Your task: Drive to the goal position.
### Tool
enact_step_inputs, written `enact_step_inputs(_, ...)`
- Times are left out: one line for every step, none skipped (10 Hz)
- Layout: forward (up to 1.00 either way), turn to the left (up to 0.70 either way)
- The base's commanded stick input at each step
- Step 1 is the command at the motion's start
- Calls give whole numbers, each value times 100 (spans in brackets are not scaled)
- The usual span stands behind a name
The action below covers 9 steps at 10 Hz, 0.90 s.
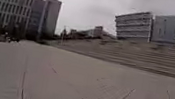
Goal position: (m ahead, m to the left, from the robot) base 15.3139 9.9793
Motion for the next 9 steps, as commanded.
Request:
enact_step_inputs(100,30)
enact_step_inputs(100,14)
enact_step_inputs(100,0)
enact_step_inputs(100,39)
enact_step_inputs(100,18)
enact_step_inputs(100,10)
enact_step_inputs(100,40)
enact_step_inputs(100,19)
enact_step_inputs(100,7)
